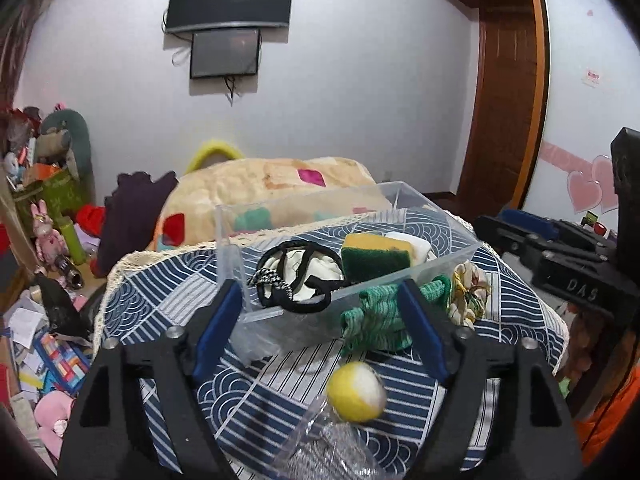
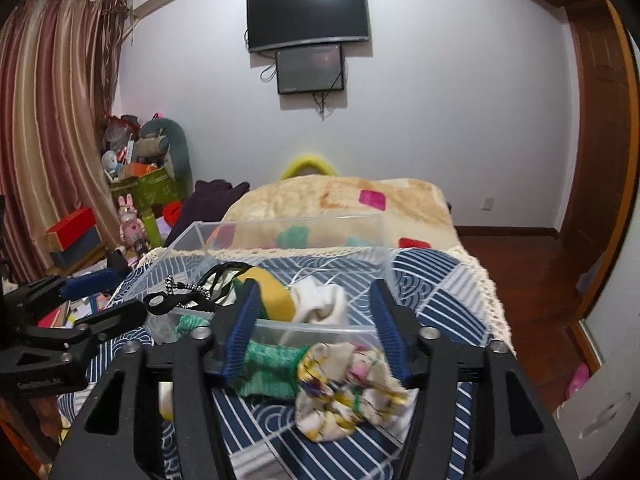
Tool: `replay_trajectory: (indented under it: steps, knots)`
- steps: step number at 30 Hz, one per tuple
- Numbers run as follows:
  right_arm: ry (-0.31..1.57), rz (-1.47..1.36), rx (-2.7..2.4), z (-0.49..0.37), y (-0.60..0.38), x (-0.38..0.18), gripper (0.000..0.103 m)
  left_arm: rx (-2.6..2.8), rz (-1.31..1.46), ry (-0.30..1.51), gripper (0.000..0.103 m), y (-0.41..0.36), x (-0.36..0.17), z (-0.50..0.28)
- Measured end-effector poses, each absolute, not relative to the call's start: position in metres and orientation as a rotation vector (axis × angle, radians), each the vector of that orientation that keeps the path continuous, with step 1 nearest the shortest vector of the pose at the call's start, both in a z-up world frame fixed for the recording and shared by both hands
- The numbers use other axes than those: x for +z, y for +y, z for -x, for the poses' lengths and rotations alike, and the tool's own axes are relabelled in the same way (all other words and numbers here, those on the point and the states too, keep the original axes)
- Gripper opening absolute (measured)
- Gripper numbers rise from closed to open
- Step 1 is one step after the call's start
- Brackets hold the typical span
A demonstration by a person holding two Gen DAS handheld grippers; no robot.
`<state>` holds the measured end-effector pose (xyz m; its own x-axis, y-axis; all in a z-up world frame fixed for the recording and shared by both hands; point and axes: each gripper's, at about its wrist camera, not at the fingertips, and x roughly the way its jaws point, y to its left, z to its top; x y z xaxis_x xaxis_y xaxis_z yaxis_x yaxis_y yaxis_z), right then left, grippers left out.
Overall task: Organize soft objects
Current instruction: 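Grasp the bag of grey socks with the left tool while the right tool grasps the floral scrunchie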
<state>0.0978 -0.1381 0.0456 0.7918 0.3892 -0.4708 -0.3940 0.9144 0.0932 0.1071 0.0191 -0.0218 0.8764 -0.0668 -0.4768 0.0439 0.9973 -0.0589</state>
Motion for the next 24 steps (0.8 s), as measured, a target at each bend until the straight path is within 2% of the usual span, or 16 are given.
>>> replay_trajectory:
  steps: [3, 5, 7, 8, 9, 24]
  knots:
    - [0.489, 0.005, 0.406, -0.091, -0.147, 0.047, 0.061, -0.04, 0.051, 0.492, 0.097, 0.017, -0.029, -0.094]
    - [0.49, 0.019, 0.388, -0.089, -0.151, 0.044, 0.061, -0.032, 0.065, 0.5, 0.098, 0.017, -0.035, -0.088]
    - [0.496, 0.038, 0.378, -0.088, -0.153, 0.04, 0.07, -0.031, 0.095, 0.517, 0.099, 0.02, -0.043, -0.084]
    - [0.498, 0.046, 0.374, -0.087, -0.154, 0.037, 0.078, -0.033, 0.117, 0.533, 0.099, 0.021, -0.049, -0.083]
    - [0.503, 0.056, 0.364, -0.087, -0.155, 0.033, 0.08, -0.032, 0.129, 0.546, 0.099, 0.022, -0.053, -0.082]
    - [0.695, 0.064, 0.372, -0.103, -0.152, -0.023, 0.08, -0.008, 0.179, 0.681, 0.099, 0.03, -0.117, -0.069]
